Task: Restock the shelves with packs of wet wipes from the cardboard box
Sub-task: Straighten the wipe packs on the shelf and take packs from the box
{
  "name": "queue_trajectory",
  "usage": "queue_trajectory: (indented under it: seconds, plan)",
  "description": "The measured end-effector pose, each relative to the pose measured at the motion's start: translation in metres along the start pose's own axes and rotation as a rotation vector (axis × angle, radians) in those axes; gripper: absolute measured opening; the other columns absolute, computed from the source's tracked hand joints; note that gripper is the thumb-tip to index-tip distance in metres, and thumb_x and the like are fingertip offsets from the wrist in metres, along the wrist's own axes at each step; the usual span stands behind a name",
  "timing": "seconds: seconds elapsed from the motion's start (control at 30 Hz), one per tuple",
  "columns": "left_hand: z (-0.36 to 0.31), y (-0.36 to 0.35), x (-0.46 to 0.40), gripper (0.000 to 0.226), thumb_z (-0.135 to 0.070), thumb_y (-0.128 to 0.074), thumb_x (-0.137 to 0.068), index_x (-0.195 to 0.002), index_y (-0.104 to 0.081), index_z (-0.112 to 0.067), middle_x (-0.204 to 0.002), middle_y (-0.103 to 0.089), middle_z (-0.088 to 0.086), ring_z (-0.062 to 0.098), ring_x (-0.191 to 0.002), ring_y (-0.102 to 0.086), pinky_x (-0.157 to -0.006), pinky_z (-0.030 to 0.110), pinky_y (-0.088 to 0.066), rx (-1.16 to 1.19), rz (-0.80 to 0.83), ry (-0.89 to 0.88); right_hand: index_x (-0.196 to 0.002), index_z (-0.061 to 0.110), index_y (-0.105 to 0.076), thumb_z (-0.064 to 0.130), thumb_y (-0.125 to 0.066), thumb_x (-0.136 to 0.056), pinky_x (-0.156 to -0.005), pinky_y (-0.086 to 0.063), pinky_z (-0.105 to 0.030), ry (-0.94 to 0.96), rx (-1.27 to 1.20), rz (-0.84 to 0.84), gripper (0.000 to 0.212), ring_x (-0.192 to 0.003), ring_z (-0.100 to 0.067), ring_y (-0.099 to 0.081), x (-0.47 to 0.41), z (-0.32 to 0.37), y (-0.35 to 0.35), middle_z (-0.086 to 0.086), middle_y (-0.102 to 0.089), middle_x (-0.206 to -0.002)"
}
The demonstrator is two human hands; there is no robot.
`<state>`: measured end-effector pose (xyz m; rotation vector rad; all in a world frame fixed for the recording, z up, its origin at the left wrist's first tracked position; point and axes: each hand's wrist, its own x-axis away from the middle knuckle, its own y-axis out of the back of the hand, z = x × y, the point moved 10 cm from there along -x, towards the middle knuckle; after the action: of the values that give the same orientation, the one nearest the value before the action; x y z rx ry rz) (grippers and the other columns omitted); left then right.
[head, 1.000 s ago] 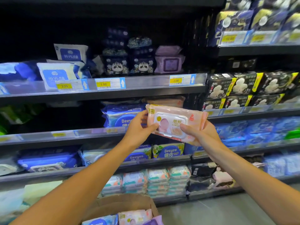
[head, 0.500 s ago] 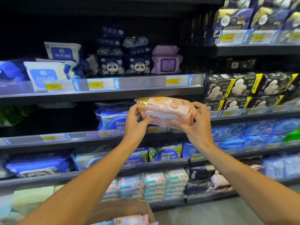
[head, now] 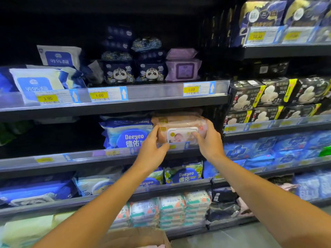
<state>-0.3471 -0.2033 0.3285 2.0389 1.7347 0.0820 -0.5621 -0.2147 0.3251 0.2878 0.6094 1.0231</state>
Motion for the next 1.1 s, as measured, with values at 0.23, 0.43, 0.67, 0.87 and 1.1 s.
queue_trajectory:
  seconds: [0.23,0.43,0.67,0.87,1.1]
  plan:
    - [-0.007,0.038,0.022,0.051,-0.028,-0.058,-0.096,-0.144,-0.045,-0.023,-0.146,-0.044,-0.006,0.017,-0.135,-0.04,-0.106,0.04,-0.043,-0.53,-0.099,-0.164,-0.153,0.017,-0.029,0.028,-0.066,-0.094,-0.118,-0.026,-0.033,0.266,0.139,-0.043,0.07,-0.15,-0.02,-0.021,0.03,0.026,0.01,-0.002,-0.024,-0.161]
    - [0.029,0.049,0.039,0.075,-0.051,-0.051,-0.093,-0.152,-0.036,-0.008,-0.162,-0.023,0.015,0.043,-0.145,-0.026,-0.111,0.053,-0.04,-1.24,-0.043,-0.215,-0.141,0.024,-0.054,0.051,-0.038,-0.099,-0.106,-0.044,-0.051,0.649,0.649,0.227,0.053,-0.139,-0.035,-0.043,0.073,0.036,-0.039,-0.001,-0.049,-0.15]
    - [0.038,0.048,0.036,0.072,-0.063,-0.016,-0.1,-0.159,-0.002,-0.024,-0.167,0.002,0.012,0.037,-0.153,0.007,-0.124,0.047,-0.015,-1.41,0.044,-0.188,-0.153,0.037,-0.031,0.067,-0.012,-0.092,-0.119,-0.024,-0.051,0.51,0.725,0.387,0.071,-0.145,-0.032,-0.03,0.061,0.031,-0.05,0.002,-0.024,-0.164]
    - [0.032,0.05,0.029,0.069,-0.061,-0.026,-0.1,-0.159,-0.01,-0.03,-0.166,-0.016,0.008,0.037,-0.153,-0.005,-0.121,0.047,-0.023,-1.393,0.081,-0.188,-0.157,0.034,-0.022,0.07,-0.02,-0.094,-0.124,-0.014,-0.046,0.529,0.69,0.437,0.073,-0.151,-0.031,-0.018,0.061,0.029,-0.053,-0.001,-0.01,-0.168]
    - [0.039,0.061,0.009,0.067,-0.062,-0.025,-0.1,-0.159,-0.016,-0.03,-0.165,-0.022,0.006,0.036,-0.153,-0.008,-0.119,0.044,-0.027,-1.322,0.107,-0.156,-0.156,0.024,-0.028,0.061,-0.036,-0.1,-0.124,-0.01,-0.041,0.545,0.672,0.44,0.068,-0.15,-0.031,-0.02,0.053,0.04,-0.058,-0.006,-0.015,-0.166]
